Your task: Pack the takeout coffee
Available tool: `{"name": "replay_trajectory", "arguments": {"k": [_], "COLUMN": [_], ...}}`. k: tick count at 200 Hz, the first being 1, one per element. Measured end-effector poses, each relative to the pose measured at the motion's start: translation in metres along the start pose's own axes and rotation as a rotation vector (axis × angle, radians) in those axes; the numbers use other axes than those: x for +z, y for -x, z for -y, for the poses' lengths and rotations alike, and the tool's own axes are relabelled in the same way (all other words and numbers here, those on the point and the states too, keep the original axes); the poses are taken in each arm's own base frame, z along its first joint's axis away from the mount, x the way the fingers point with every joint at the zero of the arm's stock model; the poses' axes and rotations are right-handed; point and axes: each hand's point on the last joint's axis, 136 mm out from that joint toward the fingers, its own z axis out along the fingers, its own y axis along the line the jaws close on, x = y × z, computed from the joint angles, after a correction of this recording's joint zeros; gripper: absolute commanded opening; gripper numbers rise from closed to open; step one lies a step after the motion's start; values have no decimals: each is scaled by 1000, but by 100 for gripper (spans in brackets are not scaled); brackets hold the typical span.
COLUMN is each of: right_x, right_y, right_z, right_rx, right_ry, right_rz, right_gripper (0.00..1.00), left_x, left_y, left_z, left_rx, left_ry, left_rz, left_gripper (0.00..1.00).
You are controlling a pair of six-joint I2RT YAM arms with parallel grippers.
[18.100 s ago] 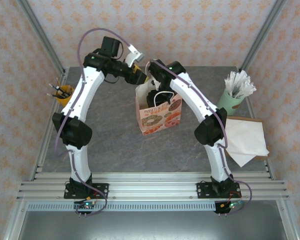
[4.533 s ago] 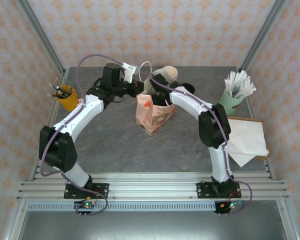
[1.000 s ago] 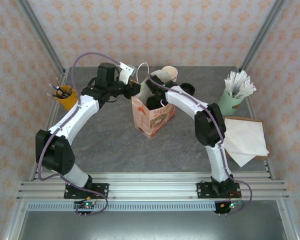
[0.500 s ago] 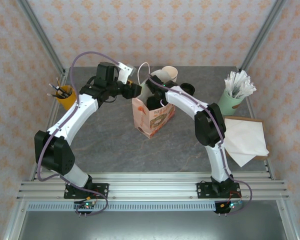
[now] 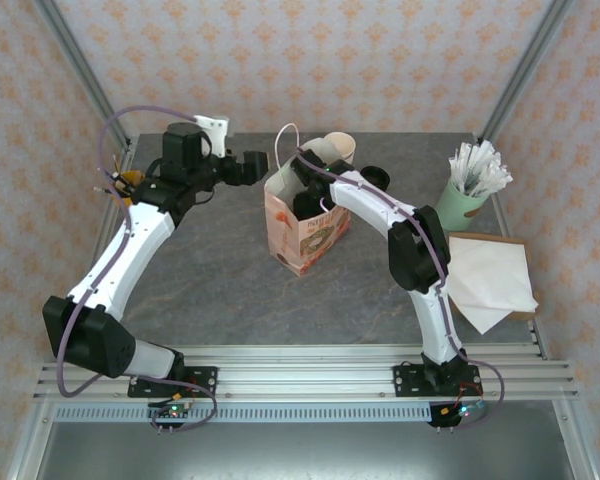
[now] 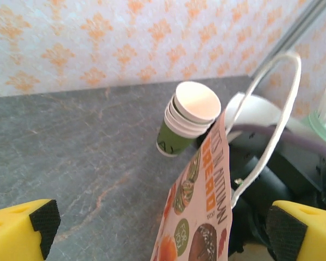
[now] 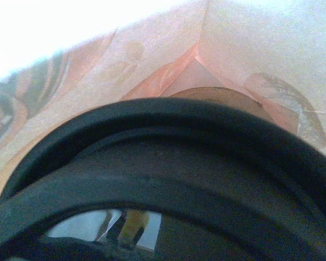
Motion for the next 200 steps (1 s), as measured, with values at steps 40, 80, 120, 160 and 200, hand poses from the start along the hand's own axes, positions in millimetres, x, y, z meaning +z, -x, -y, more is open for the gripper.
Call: {"name": "replay_trajectory", "arguments": {"k": [40,80,120,160,200], "right_x": [-4,-13,-13,-11,0], "right_y": [7,18,21,21,11], "right_z": [1,-2,-3,-3,1], "right_rx": [-12,-8,-8,-19,-48], "right_ry": [-13,-8,-7,-9,-7], "right_rz": [20,57,62,59,64], "right_gripper": [52,52,52,52,53], "left_x": [17,36,57,61,49], "left_y": [-10,-55,-68,-67,-75], "left_z": [24,50,33,30,41], "left_rx": [41,115,127,187,327], "left_ry": [-101,-179,-134,-128,-130], "left_rz": [-105,-278,-332,-337,-295], "left_gripper": [90,76,30,9,0]}}
